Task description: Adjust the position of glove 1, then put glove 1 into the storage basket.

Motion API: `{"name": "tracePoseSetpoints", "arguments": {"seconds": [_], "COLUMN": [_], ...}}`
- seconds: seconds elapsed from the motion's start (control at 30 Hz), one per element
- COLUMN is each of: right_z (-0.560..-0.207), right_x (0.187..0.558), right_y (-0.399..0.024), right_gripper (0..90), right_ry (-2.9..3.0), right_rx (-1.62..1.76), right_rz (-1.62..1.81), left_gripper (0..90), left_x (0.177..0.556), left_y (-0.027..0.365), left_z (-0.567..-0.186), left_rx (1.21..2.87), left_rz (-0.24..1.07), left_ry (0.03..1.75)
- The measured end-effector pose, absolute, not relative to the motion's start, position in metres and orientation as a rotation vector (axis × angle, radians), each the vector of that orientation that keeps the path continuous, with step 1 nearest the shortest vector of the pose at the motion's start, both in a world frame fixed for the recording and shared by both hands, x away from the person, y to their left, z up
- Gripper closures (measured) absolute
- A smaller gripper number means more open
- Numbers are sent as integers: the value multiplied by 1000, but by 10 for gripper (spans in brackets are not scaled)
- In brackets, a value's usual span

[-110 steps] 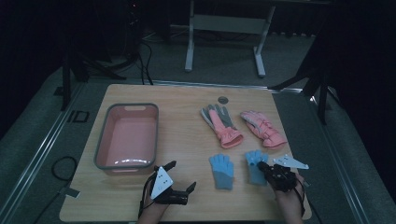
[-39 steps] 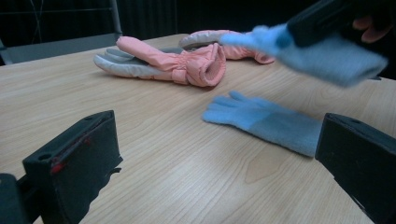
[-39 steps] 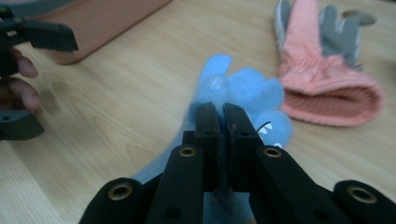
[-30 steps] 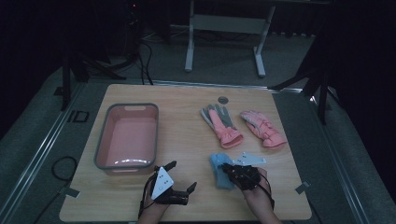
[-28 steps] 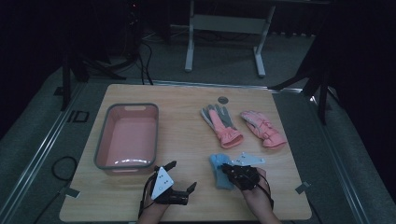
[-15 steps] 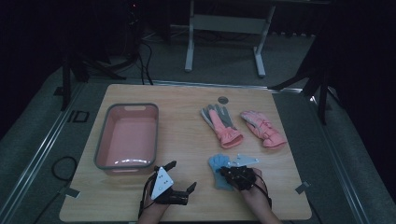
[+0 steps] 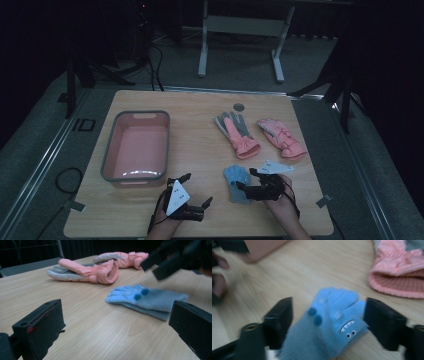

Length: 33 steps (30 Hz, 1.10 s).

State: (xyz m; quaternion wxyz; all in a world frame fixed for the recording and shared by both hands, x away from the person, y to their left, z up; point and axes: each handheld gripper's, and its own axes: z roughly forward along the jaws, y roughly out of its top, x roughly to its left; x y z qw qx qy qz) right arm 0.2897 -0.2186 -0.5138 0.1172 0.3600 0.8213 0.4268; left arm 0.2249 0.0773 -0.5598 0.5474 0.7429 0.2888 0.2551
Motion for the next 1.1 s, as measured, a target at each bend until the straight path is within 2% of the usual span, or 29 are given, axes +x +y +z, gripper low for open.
{"name": "tracePoseSetpoints", "arguments": {"seconds": [0.03,0.07,0.17,0.3,0.33,0.4,0.47,0.57,0.6,0.63,0.67,0.73,0.77,0.97,1.1], "right_z": [-512,-511,-507,-503,-502,-499,-496,-495,-496,-497,-498,-503,-505,-522,-540], "right_x": [291,293,298,305,307,309,310,312,314,316,319,326,330,341,338], "right_y": [-222,-226,-238,-255,-258,-263,-263,-260,-255,-251,-248,-242,-239,-226,-220], "right_gripper": [157,141,156,140,140,139,134,129,213,291,372,431,438,401,360], "right_ry": [2397,2384,2367,2336,2336,2316,2310,2327,2346,2347,2362,2377,2395,2428,2459], "right_rx": [1054,1062,1072,1139,1173,1221,1243,1233,1215,1220,1223,1259,1274,1299,1284], "right_rz": [1278,1289,1314,1349,1340,1360,1366,1383,1326,1284,1269,1258,1260,1200,1121], "left_gripper": [0,0,0,36,41,47,117,145,175,179,221,247,304,420,443], "left_x": [225,225,226,228,228,225,223,224,225,226,227,230,233,249,255], "left_y": [77,75,68,61,51,39,28,13,-2,-8,-15,-27,-32,-43,-46], "left_z": [-560,-560,-559,-554,-549,-545,-541,-537,-535,-534,-533,-532,-532,-542,-551], "left_rx": [1760,1779,1821,1842,1888,1930,1964,2014,2054,2071,2088,2130,2162,2256,2312], "left_rz": [605,611,626,546,490,515,475,429,440,435,431,457,467,476,467], "left_ry": [684,674,650,635,601,572,480,396,310,273,244,185,170,176,199]}}
